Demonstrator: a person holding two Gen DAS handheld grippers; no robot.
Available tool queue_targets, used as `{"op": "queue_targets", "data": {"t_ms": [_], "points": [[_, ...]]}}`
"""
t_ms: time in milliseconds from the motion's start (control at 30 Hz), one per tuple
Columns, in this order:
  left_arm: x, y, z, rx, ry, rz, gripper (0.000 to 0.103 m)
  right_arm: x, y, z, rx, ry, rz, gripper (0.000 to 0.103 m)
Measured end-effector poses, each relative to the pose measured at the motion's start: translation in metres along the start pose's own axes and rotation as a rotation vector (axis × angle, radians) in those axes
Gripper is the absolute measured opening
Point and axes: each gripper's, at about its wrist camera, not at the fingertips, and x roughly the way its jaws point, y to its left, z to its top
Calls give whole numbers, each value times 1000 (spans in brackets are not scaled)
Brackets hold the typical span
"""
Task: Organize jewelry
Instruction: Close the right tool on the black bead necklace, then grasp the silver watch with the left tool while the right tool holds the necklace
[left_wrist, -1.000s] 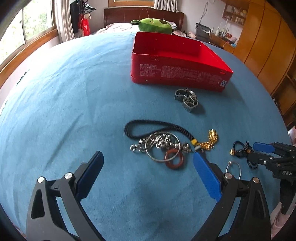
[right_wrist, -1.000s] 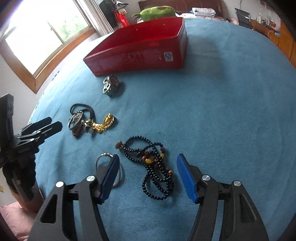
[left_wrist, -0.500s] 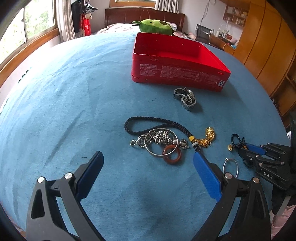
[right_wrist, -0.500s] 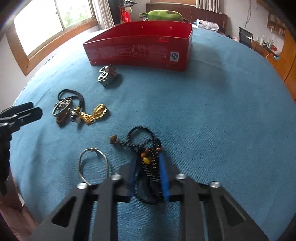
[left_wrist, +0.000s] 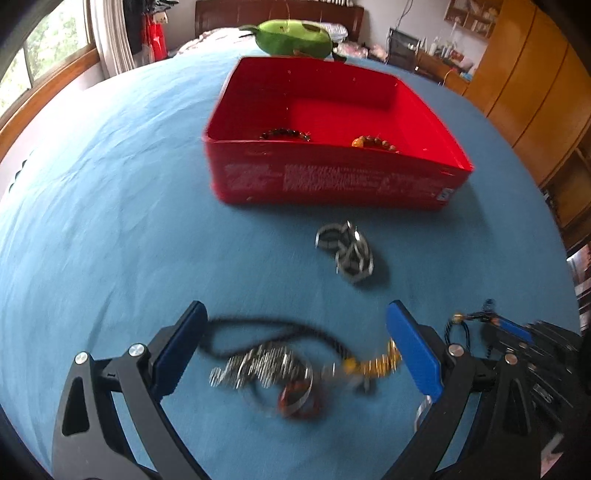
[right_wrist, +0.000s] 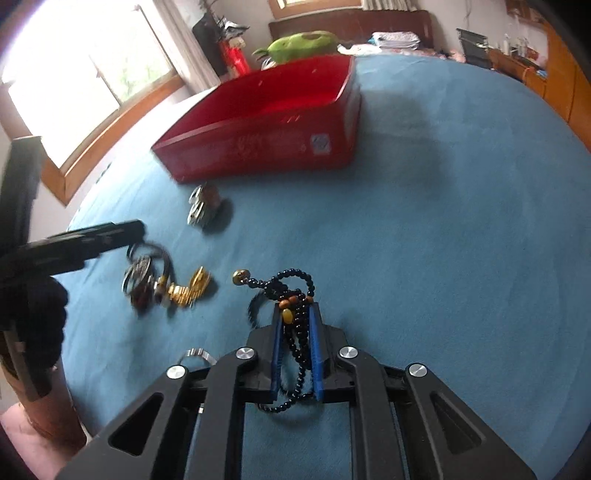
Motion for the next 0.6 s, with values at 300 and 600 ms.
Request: {"op": "queue_targets", "data": {"t_ms": [300,600], "points": [[25,-20,26,-6,21,-25,97,10,-14,15,42,-24,20,13],[54,-31,30,-2,87,-36,54,27,-22,15,62,12,52,13]]}}
